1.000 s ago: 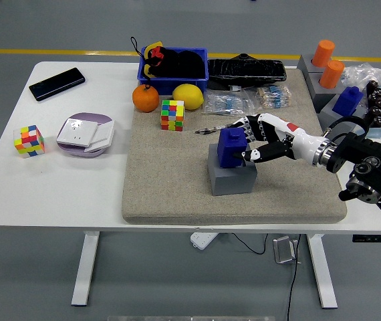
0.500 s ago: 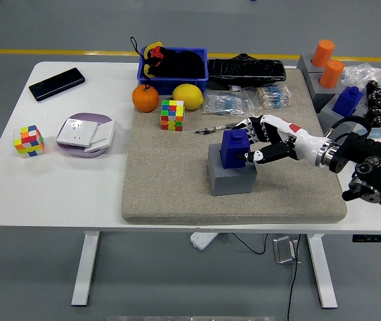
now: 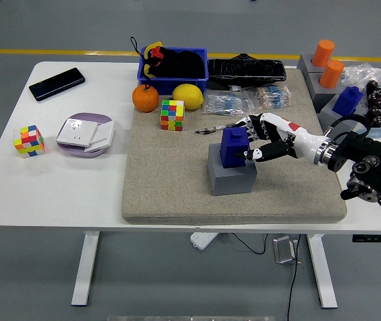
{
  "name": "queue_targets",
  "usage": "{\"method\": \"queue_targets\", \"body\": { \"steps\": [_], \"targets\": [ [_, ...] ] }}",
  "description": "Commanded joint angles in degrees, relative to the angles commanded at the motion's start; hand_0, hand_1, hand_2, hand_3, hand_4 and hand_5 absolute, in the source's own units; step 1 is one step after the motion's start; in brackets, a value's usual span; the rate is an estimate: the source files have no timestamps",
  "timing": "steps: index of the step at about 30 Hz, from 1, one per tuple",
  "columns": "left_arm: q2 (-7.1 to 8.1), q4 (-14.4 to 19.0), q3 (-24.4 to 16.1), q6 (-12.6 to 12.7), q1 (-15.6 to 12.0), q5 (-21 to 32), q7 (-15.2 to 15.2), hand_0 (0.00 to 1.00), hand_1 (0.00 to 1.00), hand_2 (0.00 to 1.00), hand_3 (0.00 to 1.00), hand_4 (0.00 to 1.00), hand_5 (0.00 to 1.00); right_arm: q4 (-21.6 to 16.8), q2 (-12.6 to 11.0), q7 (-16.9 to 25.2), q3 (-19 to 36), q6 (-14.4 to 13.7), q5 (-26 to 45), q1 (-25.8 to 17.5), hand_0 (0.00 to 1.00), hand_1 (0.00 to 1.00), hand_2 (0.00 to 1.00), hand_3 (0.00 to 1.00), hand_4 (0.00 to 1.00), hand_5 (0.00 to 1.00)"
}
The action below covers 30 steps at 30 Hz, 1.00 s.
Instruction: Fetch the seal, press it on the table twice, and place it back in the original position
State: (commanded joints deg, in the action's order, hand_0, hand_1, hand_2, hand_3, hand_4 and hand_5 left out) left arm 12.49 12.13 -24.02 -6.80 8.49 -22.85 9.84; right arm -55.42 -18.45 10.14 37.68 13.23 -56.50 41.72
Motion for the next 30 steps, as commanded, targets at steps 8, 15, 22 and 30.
{"method": "queue_targets", "body": {
  "steps": [8,15,22,30],
  "targets": [
    [0.06,0.0,0.1,0.0,-0.1,0.2,0.0,0.721,0.695,0.684,0.755,0.697,0.289,0.1,-0.1,-0.3,-0.3,0.5,-0.4,-0.2,0.648,0.522,0.503,0.541,0.747,0.002],
    [0.1,-0.1,0.0,0.0,0.2,0.0,0.0,0.722,0.695,0.684,0.755,0.697,0.289,0.0,-0.5,-0.3,-0.3,0.6,-0.5,0.0,0.649,0.522,0.503,0.543,0.753,0.002],
    [-0.01,0.0,-0.3,0.0,0.2,-0.1,-0.1,0.722,0.696,0.684,0.755,0.697,0.29,0.4,-0.2,-0.1,-0.1,0.5,-0.8,-0.5,0.649,0.522,0.502,0.543,0.756,0.002],
    [-0.01,-0.2,-1.2,0.0,-0.1,-0.4,-0.1,0.722,0.696,0.684,0.755,0.697,0.291,0.4,-0.1,-0.3,-0.5,0.5,-0.7,-0.8,0.649,0.524,0.503,0.542,0.757,0.002]
  ]
}}
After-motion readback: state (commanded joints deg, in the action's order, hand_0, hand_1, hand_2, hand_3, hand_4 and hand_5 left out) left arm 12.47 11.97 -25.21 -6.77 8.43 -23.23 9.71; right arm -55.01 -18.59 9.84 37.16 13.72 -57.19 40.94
